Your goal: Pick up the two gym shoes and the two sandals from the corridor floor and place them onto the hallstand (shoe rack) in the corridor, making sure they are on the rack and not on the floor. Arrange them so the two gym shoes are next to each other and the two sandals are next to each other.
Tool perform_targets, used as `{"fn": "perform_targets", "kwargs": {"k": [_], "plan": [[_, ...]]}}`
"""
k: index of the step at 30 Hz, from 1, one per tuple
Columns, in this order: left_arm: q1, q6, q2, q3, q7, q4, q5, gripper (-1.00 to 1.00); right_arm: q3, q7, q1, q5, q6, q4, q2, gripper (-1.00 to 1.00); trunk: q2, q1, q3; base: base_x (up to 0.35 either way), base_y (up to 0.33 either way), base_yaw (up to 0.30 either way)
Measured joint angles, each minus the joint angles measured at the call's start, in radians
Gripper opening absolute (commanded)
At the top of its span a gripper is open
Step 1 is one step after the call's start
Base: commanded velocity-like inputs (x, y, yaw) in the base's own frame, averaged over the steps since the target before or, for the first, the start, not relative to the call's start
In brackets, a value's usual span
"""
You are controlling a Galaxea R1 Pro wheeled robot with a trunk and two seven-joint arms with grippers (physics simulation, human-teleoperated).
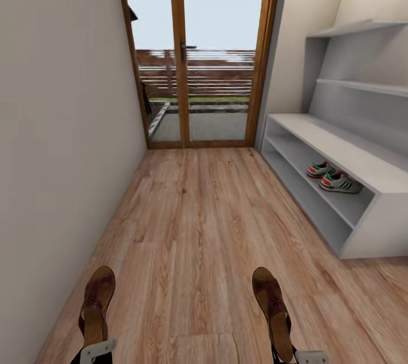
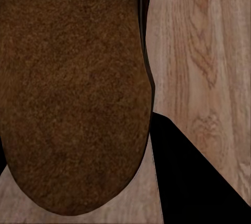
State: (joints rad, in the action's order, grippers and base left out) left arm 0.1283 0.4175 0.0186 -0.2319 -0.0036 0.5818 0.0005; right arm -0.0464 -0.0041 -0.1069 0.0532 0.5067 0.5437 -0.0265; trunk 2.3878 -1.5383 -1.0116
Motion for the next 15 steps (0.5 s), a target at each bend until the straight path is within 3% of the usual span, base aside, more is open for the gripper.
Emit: {"fn": "perform_targets", "kwargs": {"k": [15], "plan": [[0.000, 0.000, 0.000, 0.000, 0.000, 0.000, 0.000, -1.00, 0.000, 0.000, 0.000, 0.000, 0.000, 0.000, 0.000, -1.00, 0.000, 0.000, 0.000, 0.339, 0.000, 0.000]]}}
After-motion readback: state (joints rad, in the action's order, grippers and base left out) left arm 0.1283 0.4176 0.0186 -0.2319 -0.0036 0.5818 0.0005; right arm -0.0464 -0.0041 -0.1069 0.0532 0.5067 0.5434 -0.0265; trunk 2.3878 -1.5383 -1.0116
